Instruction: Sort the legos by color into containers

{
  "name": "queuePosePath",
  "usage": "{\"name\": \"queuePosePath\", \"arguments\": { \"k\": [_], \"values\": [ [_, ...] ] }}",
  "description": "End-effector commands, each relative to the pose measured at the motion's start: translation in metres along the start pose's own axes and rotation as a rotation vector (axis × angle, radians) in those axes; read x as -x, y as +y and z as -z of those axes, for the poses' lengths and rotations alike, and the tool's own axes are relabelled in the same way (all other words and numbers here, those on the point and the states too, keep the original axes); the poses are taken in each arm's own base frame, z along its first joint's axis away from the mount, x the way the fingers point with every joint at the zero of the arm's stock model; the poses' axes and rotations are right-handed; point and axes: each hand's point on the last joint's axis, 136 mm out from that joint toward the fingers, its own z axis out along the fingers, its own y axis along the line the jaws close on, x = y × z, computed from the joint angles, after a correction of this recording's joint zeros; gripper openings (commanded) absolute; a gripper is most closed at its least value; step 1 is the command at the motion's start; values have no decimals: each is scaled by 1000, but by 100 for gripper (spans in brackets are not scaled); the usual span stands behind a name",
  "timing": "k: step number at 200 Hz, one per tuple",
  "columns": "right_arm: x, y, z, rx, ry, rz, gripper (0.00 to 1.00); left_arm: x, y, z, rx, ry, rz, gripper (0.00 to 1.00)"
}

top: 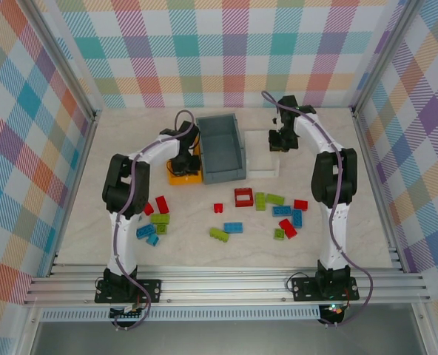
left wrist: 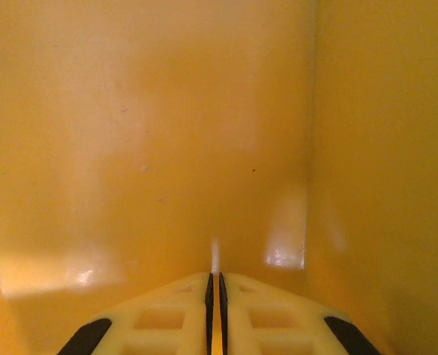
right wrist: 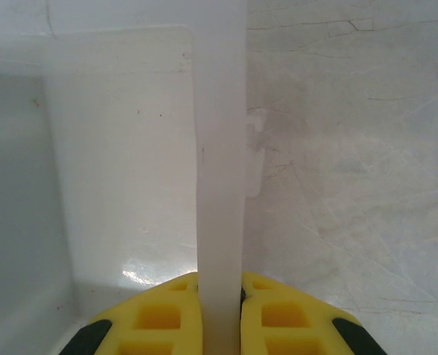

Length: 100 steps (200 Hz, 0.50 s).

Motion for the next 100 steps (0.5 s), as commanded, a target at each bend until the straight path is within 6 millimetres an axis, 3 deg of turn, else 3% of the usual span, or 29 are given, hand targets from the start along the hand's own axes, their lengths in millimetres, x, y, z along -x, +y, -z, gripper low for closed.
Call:
{"name": "queuePosePath", "arguments": {
  "k": [1, 15, 40, 73, 100],
  "values": [
    [-5, 3, 12, 9, -2, 18, 3, 13, -2, 32, 0, -89, -5, 16],
    [-7, 5, 12, 23, -4, 19, 9, 19, -2, 43, 7, -112, 6, 24],
    [-6, 0, 24, -12, -36, 0, 28, 28, -4, 76, -9, -181, 51, 38],
    [3, 3, 70, -11, -151, -22, 45, 26, 2, 135, -21, -290, 127, 54],
    [-2, 6, 118, -9, -233, -62, 50, 5, 19, 180, -12, -360, 185, 55]
  ]
}}
